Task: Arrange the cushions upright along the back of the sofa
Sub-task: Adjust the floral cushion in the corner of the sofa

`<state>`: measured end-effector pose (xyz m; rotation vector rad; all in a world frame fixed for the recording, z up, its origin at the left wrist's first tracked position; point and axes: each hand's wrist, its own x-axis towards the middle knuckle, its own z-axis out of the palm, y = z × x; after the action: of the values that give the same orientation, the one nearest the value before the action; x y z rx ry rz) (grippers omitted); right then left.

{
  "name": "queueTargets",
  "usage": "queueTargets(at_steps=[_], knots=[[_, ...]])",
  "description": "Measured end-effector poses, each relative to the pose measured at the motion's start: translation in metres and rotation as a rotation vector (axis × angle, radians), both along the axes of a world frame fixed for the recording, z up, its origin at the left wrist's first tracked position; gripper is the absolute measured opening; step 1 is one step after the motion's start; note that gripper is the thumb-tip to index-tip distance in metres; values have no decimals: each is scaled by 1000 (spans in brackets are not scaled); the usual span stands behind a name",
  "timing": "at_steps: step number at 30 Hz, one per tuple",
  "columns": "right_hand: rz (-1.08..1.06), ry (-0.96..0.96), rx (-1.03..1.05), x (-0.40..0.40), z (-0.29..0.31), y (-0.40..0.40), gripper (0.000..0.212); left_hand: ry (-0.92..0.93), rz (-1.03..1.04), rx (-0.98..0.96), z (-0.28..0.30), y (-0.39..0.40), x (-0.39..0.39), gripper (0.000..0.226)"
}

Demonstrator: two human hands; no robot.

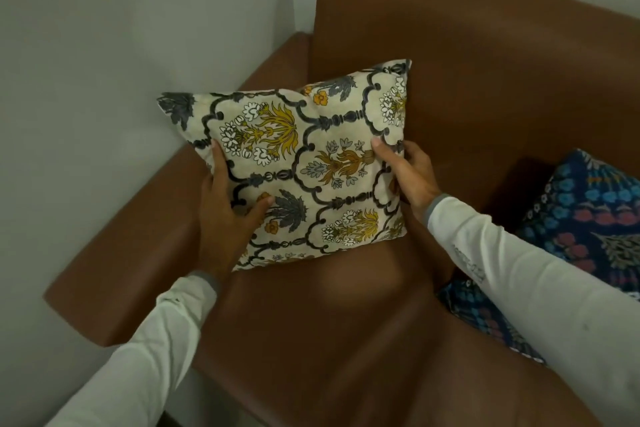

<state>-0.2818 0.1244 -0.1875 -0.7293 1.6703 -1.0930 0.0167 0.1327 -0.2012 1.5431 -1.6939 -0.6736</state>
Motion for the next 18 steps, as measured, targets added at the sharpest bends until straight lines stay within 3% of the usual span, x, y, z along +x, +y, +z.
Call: queueTargets(at_steps=[3, 5, 6, 9, 12, 18], knots=[[-16, 1, -10, -9, 2, 18, 94, -10, -9, -11, 6, 12, -10, 118], [7, 111, 3, -3, 5, 22, 97, -33, 31, 24, 11, 22, -14, 117], [21, 225, -24, 1, 10, 24, 99, -73, 52, 3, 12, 26, -14, 113], [99, 730, -250, 15, 27, 18, 95, -434, 129, -253, 16, 25, -13, 99], [277, 1140, -429, 16, 36, -8, 84, -644, 46, -417, 29, -3, -21, 89], [549, 1420, -272, 11, 26, -23, 94, -860, 16, -313, 2, -28, -4, 86]])
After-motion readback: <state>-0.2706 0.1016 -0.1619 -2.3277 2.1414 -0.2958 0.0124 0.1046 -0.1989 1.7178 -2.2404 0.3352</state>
